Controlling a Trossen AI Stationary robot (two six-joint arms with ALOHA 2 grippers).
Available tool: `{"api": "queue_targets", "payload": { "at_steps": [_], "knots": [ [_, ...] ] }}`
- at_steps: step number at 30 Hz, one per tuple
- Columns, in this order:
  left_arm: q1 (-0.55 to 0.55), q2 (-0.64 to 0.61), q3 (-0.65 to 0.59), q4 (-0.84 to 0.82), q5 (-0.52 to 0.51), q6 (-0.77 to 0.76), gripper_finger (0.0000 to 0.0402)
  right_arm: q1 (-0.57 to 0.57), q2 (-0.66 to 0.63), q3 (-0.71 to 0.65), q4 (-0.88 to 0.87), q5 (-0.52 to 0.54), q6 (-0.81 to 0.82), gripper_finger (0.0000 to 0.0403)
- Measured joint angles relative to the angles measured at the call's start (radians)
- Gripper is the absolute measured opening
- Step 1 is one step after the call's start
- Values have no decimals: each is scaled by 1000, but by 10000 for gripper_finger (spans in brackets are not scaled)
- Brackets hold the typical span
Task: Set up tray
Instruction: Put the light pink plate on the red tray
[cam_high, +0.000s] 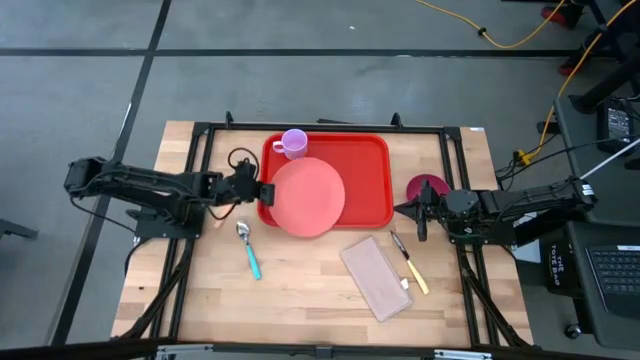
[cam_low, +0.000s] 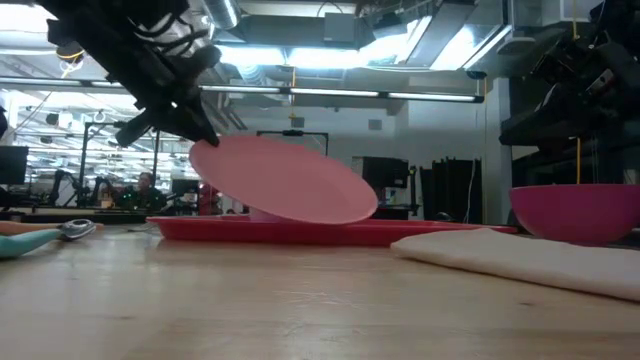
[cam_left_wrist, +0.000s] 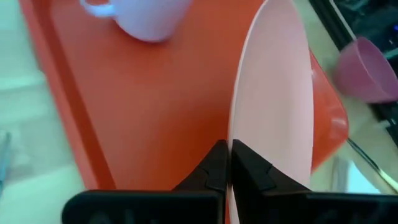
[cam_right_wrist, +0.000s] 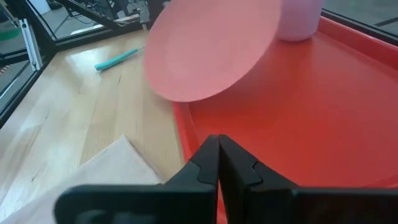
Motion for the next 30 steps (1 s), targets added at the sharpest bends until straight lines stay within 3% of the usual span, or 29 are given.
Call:
{"api": "queue_targets", "payload": {
  "at_steps": [5,12,23,30],
  "knots": [
    [74,0,1,-89,64,-9,2,0,0,0,0,5,-2,14],
    [116,0,1,-202,69,-36,2,0,0,-51,1,11,-1,9],
    [159,55,-33,-174,31,-16,2,0,9,-76,41,67,14,20],
    [190,106,-72,-27,56,37,2,0,9,-76,41,69,-6,7]
  ]
}}
